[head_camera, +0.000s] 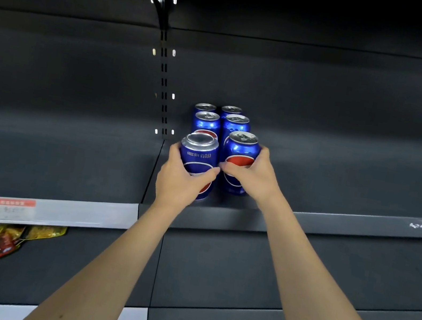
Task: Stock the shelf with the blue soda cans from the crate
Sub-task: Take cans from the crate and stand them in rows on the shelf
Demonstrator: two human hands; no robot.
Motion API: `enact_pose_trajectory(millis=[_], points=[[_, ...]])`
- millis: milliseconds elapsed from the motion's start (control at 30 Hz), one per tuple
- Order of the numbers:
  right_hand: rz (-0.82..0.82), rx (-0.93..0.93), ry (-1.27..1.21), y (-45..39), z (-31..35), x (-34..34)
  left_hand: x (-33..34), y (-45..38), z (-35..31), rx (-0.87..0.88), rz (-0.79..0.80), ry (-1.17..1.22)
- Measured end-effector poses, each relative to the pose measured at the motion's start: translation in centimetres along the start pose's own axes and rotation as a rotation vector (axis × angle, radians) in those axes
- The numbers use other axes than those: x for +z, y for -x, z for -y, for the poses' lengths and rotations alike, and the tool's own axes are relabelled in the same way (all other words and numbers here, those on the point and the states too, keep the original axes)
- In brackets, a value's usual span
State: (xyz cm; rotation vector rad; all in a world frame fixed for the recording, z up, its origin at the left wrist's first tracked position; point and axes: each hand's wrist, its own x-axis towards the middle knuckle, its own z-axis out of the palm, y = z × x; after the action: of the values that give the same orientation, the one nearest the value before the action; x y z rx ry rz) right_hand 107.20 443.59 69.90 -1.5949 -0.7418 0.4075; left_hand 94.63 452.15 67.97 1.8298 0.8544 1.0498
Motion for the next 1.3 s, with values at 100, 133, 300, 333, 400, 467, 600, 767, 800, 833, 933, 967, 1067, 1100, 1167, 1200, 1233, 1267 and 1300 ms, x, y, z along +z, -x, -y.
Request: enact_pose_trajectory(millis=[100, 133, 300, 333, 400, 467, 600, 767, 800, 833, 933, 967, 1067, 1100, 1167, 1200, 1233, 1267, 1300], points=[[0.033, -0.023, 0.012, 0.3, -0.6, -0.2, -0.3, 0.2, 0.3, 0.018, 0.077, 0.052], [0.043, -0.037, 0.040, 0.5, -1.0, -0.3, -0.4, 0.3, 0.4, 0.027, 0.095, 0.056], [0.006, -0.069, 0.203, 1.1, -2.3, -0.4, -0.4, 0.5, 0.5, 0.094, 0.151, 0.002], [-0.006, -0.062, 0.221, 1.0, -2.2, -0.4, -0.4, 0.5, 0.5, 0.094, 0.155, 0.006], [-0.006, -0.044, 0.249, 0.9, -2.0, -0.6, -0.5, 0.5, 0.6, 0.095, 0.160, 0.009], [0.012, -0.035, 0.264, 0.7, -1.8, -0.8, -0.5, 0.6, 0.5, 0.096, 0.156, 0.012], [0.046, -0.025, 0.283, 0.2, -1.4, -1.2, -0.4, 0.6, 0.7, 0.091, 0.139, 0.016], [0.061, -0.009, 0.306, -1.1, -1.3, -1.0, -0.3, 0.6, 0.7, 0.082, 0.126, 0.024], [0.060, -0.006, 0.306, -1.3, -1.3, -0.9, -0.4, 0.6, 0.7, 0.083, 0.126, 0.020], [0.060, -0.003, 0.307, -1.5, -1.3, -0.8, -0.4, 0.6, 0.7, 0.085, 0.125, 0.017], [0.067, 0.007, 0.309, -1.9, -1.2, -0.7, -0.4, 0.6, 0.8, 0.086, 0.120, 0.010], [0.071, 0.007, 0.306, -2.0, -1.2, -0.7, -0.5, 0.6, 0.7, 0.086, 0.119, 0.009], [0.082, 0.006, 0.306, -2.0, -1.2, -0.8, -0.5, 0.7, 0.6, 0.086, 0.118, 0.011], [0.082, 0.006, 0.307, -2.0, -1.2, -0.8, -0.5, 0.7, 0.6, 0.084, 0.119, 0.016], [0.078, 0.009, 0.312, -1.9, -1.1, -0.8, -0.5, 0.7, 0.6, 0.080, 0.121, 0.022], [0.076, 0.013, 0.316, -1.8, -1.1, -0.8, -0.5, 0.7, 0.5, 0.076, 0.124, 0.025], [0.075, 0.016, 0.315, -1.7, -1.1, -0.8, -0.5, 0.7, 0.5, 0.071, 0.126, 0.032], [0.072, 0.019, 0.308, -1.5, -1.1, -0.7, -0.6, 0.7, 0.4, 0.065, 0.130, 0.043], [0.067, 0.018, 0.296, -1.3, -1.2, -0.7, -0.7, 0.7, 0.4, 0.056, 0.135, 0.059]])
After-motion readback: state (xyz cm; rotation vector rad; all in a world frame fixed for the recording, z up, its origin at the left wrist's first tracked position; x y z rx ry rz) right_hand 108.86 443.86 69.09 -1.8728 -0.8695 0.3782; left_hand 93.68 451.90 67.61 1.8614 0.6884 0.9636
